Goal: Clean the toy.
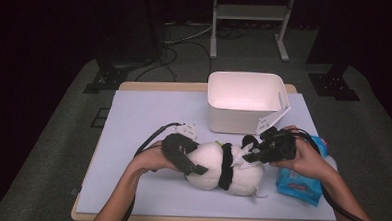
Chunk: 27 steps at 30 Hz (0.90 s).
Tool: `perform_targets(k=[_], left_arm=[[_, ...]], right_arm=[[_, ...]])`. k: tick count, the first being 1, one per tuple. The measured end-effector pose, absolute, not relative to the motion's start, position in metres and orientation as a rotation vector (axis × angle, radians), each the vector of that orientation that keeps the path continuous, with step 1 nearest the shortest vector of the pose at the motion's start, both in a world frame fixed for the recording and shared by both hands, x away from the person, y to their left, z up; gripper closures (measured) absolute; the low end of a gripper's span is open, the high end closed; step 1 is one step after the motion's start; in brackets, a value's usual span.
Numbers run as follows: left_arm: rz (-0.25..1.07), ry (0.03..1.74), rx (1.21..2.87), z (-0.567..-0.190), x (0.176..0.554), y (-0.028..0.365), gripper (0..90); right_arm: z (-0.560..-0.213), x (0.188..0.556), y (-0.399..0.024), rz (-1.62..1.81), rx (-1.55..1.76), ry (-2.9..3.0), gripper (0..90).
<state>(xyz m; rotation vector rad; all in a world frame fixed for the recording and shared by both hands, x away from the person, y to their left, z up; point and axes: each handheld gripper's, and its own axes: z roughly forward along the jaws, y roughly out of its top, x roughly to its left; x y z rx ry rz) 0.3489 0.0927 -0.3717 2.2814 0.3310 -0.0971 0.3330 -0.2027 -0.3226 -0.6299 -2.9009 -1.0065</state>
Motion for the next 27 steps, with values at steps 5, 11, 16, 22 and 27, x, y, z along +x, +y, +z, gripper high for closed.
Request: perform_targets(k=[5, 11, 16, 22, 27], left_arm=[[-0.064, 0.326, 2.253, -0.373, 0.344, 0.095, 17.3], [-0.048, 0.346, 2.249, -0.376, 0.340, 0.099, 21.4], [-0.041, 0.343, 2.247, -0.377, 0.339, 0.100, 22.0], [-0.028, 0.339, 2.251, -0.376, 0.337, 0.099, 22.0], [-0.026, 0.335, 2.252, -0.375, 0.337, 0.099, 21.9]], right_arm=[[-0.321, 0.332, -0.202, -0.994, -0.633, -2.910, 78.0], [-0.312, 0.331, -0.191, -0.968, -0.624, -2.942, 78.0], [-0.306, 0.333, -0.175, -0.961, -0.588, -2.959, 78.0], [-0.304, 0.335, -0.157, -0.935, -0.537, -2.978, 78.0], [-0.305, 0.335, -0.153, -0.934, -0.532, -2.985, 77.9]])
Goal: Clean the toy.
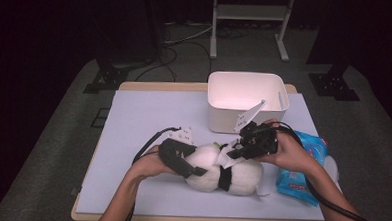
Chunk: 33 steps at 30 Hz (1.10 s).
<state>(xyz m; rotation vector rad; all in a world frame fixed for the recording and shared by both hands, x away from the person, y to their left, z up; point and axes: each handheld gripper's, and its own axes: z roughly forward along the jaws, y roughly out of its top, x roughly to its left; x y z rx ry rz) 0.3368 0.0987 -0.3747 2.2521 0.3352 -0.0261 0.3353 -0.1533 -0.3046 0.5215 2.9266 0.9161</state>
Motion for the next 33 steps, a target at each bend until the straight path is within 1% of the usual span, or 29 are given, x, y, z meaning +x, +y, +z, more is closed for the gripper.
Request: perform_targets(k=[12, 17, 20, 25, 33], left_arm=[[-0.005, 0.323, 2.250, -0.371, 0.333, 0.095, 22.0], [-0.007, 0.312, 2.248, -0.372, 0.333, 0.095, 21.4], [-0.013, 0.315, 2.241, -0.372, 0.333, 0.094, 19.0], [-0.020, 0.321, 2.232, -0.371, 0.334, 0.093, 11.7], [-0.041, 0.328, 2.217, -0.372, 0.336, 0.095, 8.4]], right_arm=[[-0.306, 0.333, -0.137, 0.872, 0.461, 2.939, 77.7], [-0.308, 0.333, -0.138, 0.860, 0.472, 2.947, 77.8], [-0.310, 0.330, -0.143, 0.849, 0.474, 2.947, 77.8], [-0.312, 0.330, -0.150, 0.881, 0.492, 2.944, 77.9], [-0.314, 0.329, -0.155, 0.901, 0.499, 2.948, 77.9]])
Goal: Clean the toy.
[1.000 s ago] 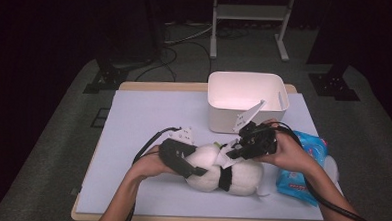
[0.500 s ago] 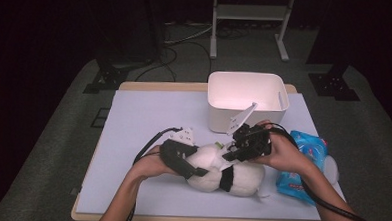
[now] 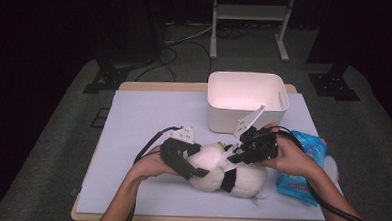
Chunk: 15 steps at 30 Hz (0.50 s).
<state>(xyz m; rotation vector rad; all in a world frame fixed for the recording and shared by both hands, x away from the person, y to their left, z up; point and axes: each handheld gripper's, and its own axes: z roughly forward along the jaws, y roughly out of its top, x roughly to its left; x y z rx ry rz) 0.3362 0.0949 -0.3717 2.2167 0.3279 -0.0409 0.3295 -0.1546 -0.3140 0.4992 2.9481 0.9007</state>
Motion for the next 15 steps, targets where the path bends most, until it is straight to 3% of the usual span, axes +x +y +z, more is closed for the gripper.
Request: perform_targets(k=[15], left_arm=[[-0.067, 0.338, 2.200, -0.3707, 0.3377, 0.1007, 5.6]], right_arm=[[-0.3147, 0.3276, -0.1641, 0.913, 0.509, 2.948, 77.9]])
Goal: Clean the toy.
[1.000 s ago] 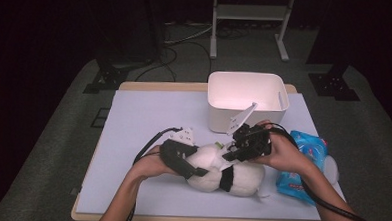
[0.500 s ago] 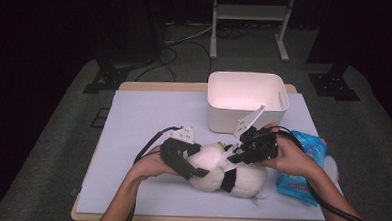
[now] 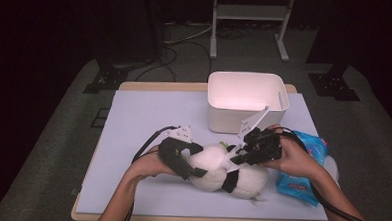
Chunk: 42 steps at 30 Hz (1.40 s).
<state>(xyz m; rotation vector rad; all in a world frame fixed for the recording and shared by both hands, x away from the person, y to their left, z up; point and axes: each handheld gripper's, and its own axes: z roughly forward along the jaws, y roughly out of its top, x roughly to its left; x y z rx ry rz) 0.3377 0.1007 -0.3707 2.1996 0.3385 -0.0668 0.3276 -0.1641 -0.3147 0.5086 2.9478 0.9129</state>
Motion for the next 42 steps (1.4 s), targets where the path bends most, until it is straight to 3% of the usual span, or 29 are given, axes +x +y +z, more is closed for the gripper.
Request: perform_targets(k=[14, 21, 27, 42], left_arm=[[-0.111, 0.337, 2.202, -0.376, 0.338, 0.099, 2.6], [-0.077, 0.309, 2.184, -0.373, 0.336, 0.100, 19.8], [-0.074, 0.313, 2.200, -0.374, 0.335, 0.102, 20.5], [-0.064, 0.309, 2.198, -0.372, 0.335, 0.102, 20.7]], right_arm=[[-0.316, 0.325, -0.175, 0.945, 0.525, 2.942, 77.9], [-0.312, 0.324, -0.178, 0.942, 0.540, 2.927, 77.8], [-0.303, 0.328, -0.200, 0.943, 0.607, 2.873, 77.8], [-0.328, 0.324, -0.265, 1.044, 0.844, 2.804, 77.6]])
